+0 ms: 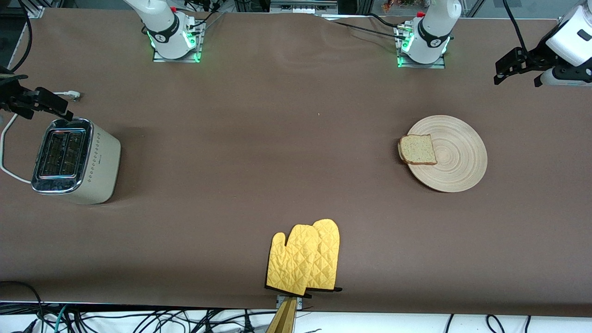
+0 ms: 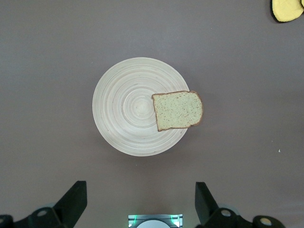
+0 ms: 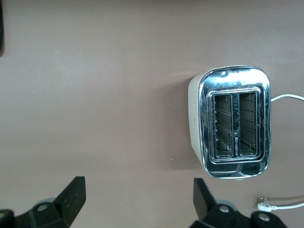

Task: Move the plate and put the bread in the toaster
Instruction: 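Reach the left gripper toward the wooden plate's rim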

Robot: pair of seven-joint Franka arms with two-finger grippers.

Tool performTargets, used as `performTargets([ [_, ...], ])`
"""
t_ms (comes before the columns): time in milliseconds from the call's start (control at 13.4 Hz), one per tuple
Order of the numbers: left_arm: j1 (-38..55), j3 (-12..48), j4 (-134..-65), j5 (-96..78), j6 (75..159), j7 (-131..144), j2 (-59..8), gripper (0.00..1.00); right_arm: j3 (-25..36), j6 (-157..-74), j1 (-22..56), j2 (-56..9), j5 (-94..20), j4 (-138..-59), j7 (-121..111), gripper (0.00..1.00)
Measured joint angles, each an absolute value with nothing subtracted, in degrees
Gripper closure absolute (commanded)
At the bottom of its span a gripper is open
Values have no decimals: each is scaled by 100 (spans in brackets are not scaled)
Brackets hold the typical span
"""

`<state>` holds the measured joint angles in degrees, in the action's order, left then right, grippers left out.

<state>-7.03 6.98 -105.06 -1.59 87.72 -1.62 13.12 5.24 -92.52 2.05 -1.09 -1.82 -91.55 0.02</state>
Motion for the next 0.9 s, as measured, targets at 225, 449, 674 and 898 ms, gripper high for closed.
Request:
performTargets([
  [225, -702, 698, -10506, -159, 8772, -162, 1310, 0, 576, -9257, 199, -115, -182, -9191, -46, 0],
  [449, -706, 695, -10506, -159, 8772, -162, 1304, 0, 593, -9260, 199, -116, -182, -9192, -48, 0],
  [674, -765, 419, -10505, -159, 8790, -406, 1115, 0, 639, -9287, 195, -116, -182, -9193, -61, 0],
  [898, -902, -426, -10501, -260, 9089, -1390, 443, 0, 658, -9296, 192, -119, -182, -9204, -68, 0],
])
